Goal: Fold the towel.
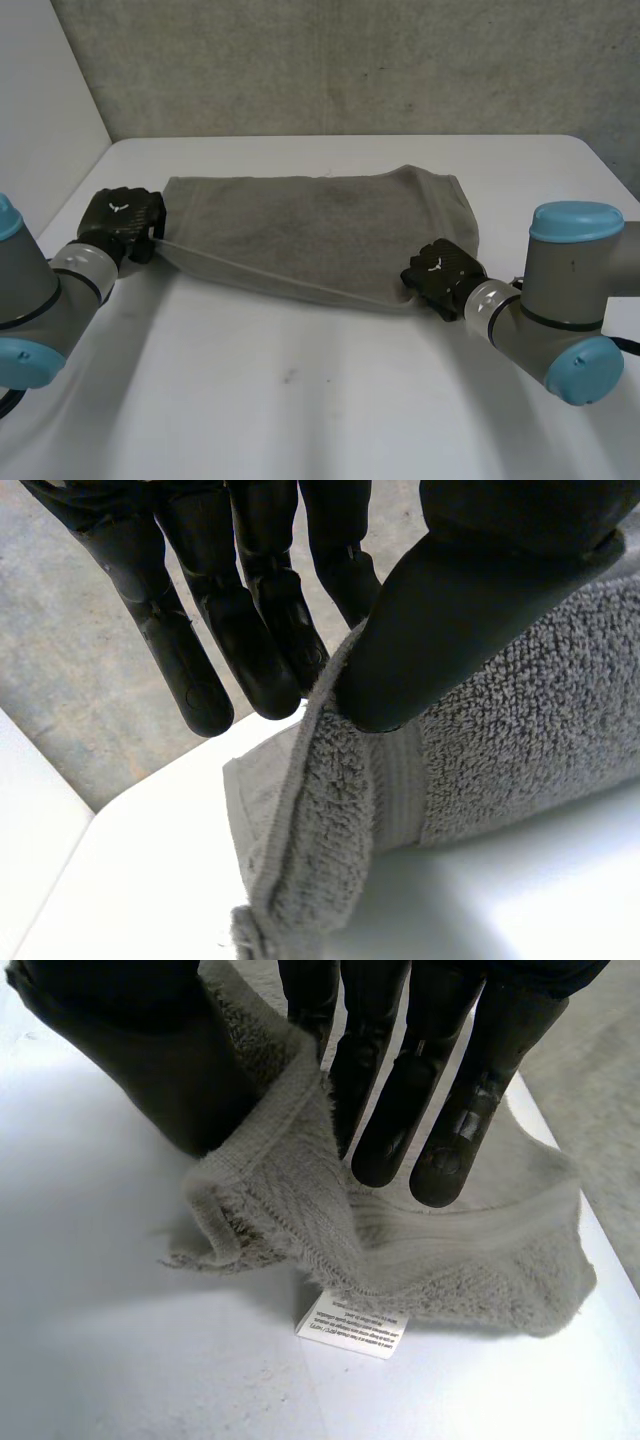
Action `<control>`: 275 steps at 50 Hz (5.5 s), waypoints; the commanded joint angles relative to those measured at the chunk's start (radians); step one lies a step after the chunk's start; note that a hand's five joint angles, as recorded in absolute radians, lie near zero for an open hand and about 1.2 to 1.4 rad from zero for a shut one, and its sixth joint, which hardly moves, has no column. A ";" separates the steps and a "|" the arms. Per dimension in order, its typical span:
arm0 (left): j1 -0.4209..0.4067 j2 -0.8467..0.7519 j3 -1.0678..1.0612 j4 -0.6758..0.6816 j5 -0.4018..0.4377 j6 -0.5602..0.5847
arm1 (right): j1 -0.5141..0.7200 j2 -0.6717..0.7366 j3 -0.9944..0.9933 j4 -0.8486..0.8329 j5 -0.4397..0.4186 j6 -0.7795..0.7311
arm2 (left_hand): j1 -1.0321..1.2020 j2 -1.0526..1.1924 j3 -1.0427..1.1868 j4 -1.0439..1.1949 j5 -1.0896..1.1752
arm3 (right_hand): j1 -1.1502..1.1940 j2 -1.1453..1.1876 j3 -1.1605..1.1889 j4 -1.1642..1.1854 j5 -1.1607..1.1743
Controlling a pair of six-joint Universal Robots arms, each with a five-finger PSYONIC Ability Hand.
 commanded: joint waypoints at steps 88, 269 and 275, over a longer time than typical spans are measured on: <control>0.008 0.287 -0.141 -0.244 0.146 0.185 | -0.330 -0.416 0.058 0.371 -0.140 0.015 | 0.198 0.177 0.179 0.177 0.188 | 0.348 0.343 0.358 0.341 0.347; -0.127 0.117 0.035 -0.148 -0.099 -0.070 | 0.457 0.081 -0.329 0.015 0.098 -0.034 | -1.023 -1.043 -1.042 -1.044 -1.033 | 0.348 0.343 0.358 0.341 0.347; -0.127 0.117 0.035 -0.148 -0.099 -0.070 | 0.489 0.155 -0.333 0.016 0.104 -0.082 | -1.023 -1.043 -1.042 -1.044 -1.033 | 0.348 0.343 0.358 0.341 0.347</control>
